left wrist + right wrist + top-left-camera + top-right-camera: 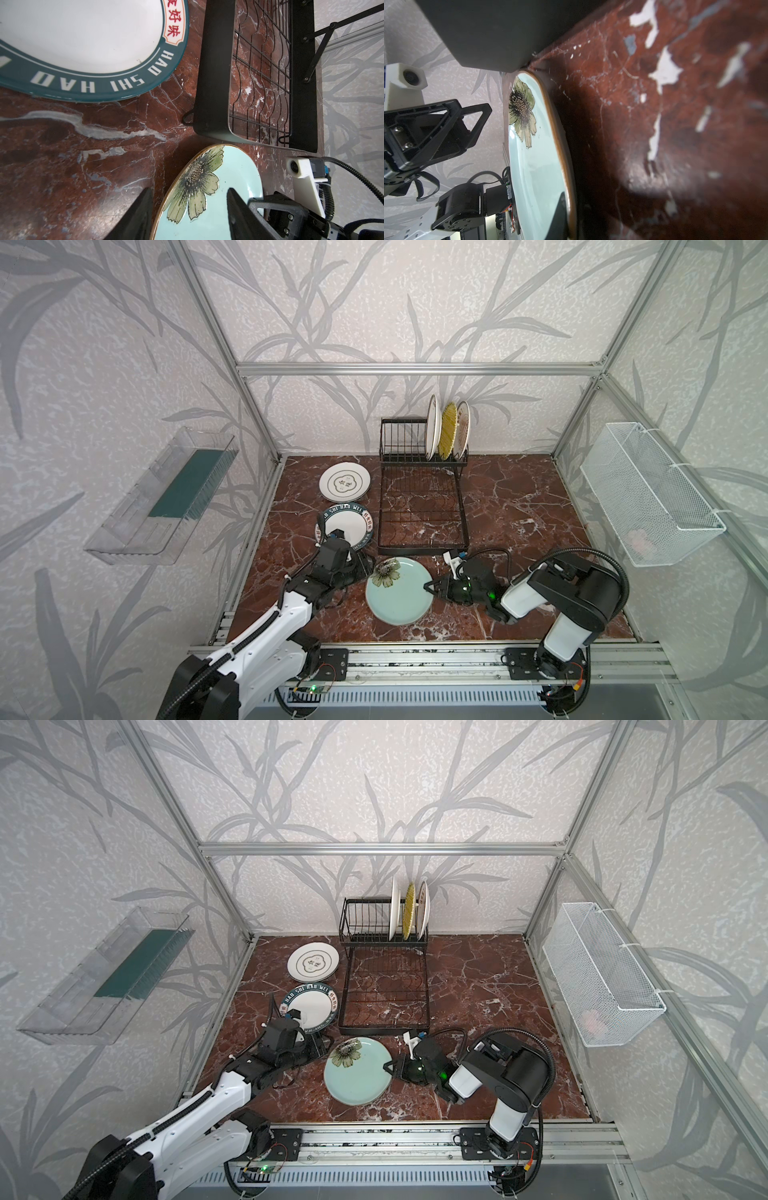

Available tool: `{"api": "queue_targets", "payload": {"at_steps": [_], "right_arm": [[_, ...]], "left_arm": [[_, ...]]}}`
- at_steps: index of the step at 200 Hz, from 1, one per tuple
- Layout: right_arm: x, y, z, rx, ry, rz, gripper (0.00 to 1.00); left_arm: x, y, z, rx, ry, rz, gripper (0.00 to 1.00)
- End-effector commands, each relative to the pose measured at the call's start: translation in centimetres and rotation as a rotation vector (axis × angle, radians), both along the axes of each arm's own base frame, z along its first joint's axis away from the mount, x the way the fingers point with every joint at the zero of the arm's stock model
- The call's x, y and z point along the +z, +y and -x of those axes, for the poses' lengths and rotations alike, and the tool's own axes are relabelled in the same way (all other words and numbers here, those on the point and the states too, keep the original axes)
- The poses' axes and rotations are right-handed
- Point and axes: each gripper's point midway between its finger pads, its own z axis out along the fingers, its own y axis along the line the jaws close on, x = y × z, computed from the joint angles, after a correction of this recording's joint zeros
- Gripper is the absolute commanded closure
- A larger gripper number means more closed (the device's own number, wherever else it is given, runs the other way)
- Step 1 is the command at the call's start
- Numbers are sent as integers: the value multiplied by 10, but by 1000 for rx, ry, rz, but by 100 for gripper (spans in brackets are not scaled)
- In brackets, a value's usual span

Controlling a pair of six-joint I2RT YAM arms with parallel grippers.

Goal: Load plates into a dish rack
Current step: Pick up the plate from the bottom-center of the table.

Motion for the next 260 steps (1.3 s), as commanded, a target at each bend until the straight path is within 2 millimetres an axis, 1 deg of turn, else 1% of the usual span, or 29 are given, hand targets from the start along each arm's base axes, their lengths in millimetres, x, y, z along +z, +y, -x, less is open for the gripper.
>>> {"api": "queue_targets", "payload": {"at_steps": [1, 26, 48, 59, 62, 83, 98, 133, 146, 176, 202, 227, 260], "right_arm": [[18, 1, -1, 3, -47, -41, 100], [27, -1, -1, 5, -64, -38, 100], [40, -3, -1, 9, -95, -20, 100], [50, -5, -2, 12, -124, -14, 100], [48, -7, -1, 13, -115, 7, 100], [63, -14, -1, 14, -147, 46, 100], [78, -20, -3, -7, -183, 44, 100], [103, -38, -5, -38, -213, 35, 100], [111, -44, -8, -53, -222, 17, 100], [120, -55, -15, -78, -230, -28, 100], [124, -62, -25, -96, -243, -49, 100], [130, -64, -37, -104, -257, -93, 100], [136, -59, -49, -98, -284, -116, 100]], "left_arm": [[7, 3, -1, 27, -16, -1, 44], [12, 4, -2, 30, -31, 0, 45], [14, 4, -2, 26, -35, -7, 46], [15, 4, -3, 23, -38, -8, 46], [16, 4, -4, 24, -40, -7, 46], [21, 2, -8, 24, -64, 2, 46], [28, 0, -14, 24, -86, 4, 46], [45, -9, -27, -8, -123, 5, 46], [48, -13, -30, -25, -126, 13, 46], [57, -24, -37, -58, -156, 55, 46], [61, -35, -39, -103, -167, 89, 47], [67, -46, -39, -153, -185, 128, 47], [71, -56, -42, -195, -190, 162, 47]]}}
